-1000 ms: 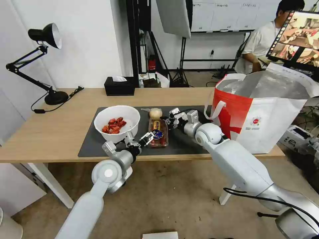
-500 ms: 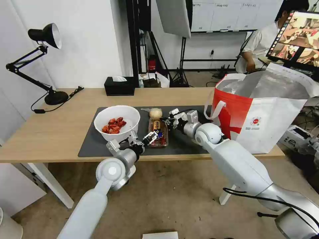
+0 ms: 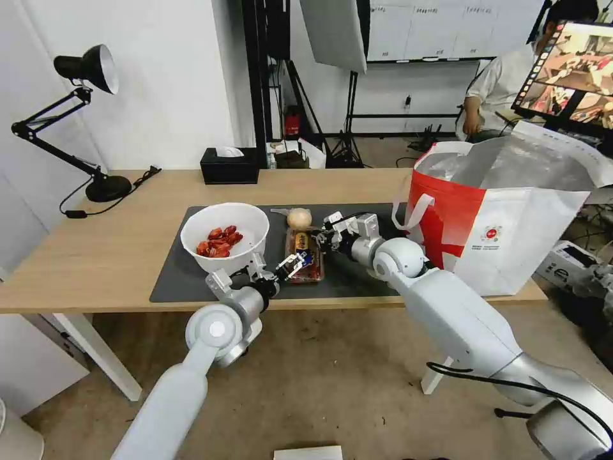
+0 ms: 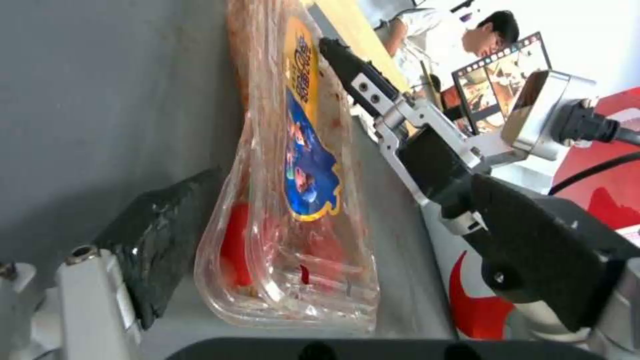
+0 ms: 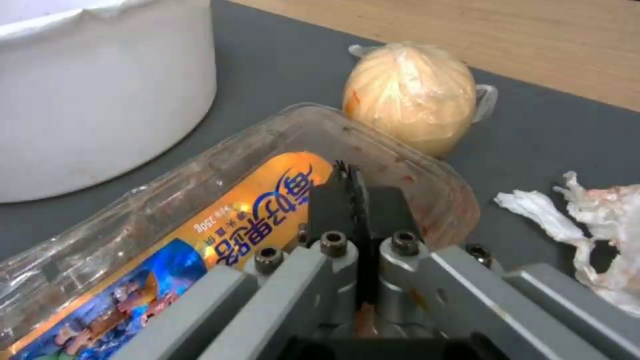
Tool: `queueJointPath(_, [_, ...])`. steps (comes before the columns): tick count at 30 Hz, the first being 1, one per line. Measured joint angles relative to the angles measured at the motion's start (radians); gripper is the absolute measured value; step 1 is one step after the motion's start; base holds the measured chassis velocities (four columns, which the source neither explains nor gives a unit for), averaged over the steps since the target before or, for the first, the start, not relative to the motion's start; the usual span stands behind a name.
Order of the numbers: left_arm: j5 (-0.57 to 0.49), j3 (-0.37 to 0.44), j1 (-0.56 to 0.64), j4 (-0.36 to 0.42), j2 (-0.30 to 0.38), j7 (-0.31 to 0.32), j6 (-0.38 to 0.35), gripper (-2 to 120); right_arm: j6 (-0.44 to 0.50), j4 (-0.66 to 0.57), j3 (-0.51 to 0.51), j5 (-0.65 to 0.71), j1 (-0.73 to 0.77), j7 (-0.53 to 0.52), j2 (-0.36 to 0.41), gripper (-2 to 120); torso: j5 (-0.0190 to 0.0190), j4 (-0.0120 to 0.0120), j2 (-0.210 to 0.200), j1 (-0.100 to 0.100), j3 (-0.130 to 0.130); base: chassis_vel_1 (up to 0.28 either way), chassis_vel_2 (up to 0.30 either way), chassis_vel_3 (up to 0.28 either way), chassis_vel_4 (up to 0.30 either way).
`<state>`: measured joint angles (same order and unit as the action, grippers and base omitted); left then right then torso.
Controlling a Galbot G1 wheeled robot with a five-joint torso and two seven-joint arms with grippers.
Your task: Pick up the trash from the table and place it into the takeout bag.
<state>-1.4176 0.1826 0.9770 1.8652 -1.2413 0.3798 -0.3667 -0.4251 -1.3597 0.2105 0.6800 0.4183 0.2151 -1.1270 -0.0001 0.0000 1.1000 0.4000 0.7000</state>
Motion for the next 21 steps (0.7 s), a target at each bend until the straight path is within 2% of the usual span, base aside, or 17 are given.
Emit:
queueJointPath(13, [0.0, -0.005, -0.003, 0.0, 0.002, 0.021, -0.009, 100, -0.001, -0.005, 0.001, 0.007, 0.001, -0.002, 0.004, 0, 0.0, 0.0, 0.0, 0.0, 0.0, 0.0, 0.0, 0.0, 0.0])
queueJointPath(14, [0.0, -0.008, -0.005, -0.001, 0.002, 0.041, -0.014, 91, -0.001, -0.007, 0.001, 0.007, 0.002, -0.003, 0.006, 0, 0.0, 0.0, 0.0, 0.0, 0.0, 0.0, 0.0, 0.0, 0.0])
queueJointPath(16, [-0.001, -0.01, -0.006, -0.002, 0.001, 0.057, -0.016, 80, 0.0, -0.009, 0.001, 0.007, 0.004, -0.003, 0.007, 0, 0.0, 0.0, 0.0, 0.0, 0.0, 0.0, 0.0, 0.0, 0.0])
queueJointPath(19, [-0.001, -0.01, -0.006, -0.002, 0.001, 0.059, -0.016, 77, 0.0, -0.011, 0.001, 0.007, 0.005, -0.003, 0.007, 0, 0.0, 0.0, 0.0, 0.0, 0.0, 0.0, 0.0, 0.0, 0.0])
queueJointPath(20, [-0.001, -0.01, -0.007, -0.002, 0.0, 0.06, -0.016, 69, 0.0, -0.011, 0.001, 0.007, 0.005, -0.003, 0.007, 0, 0.0, 0.0, 0.0, 0.0, 0.0, 0.0, 0.0, 0.0, 0.0])
queueJointPath(21, [-0.001, -0.01, -0.007, -0.002, 0.0, 0.06, -0.016, 69, 0.0, -0.011, 0.001, 0.007, 0.005, -0.003, 0.007, 0, 0.0, 0.0, 0.0, 0.0, 0.0, 0.0, 0.0, 0.0, 0.0])
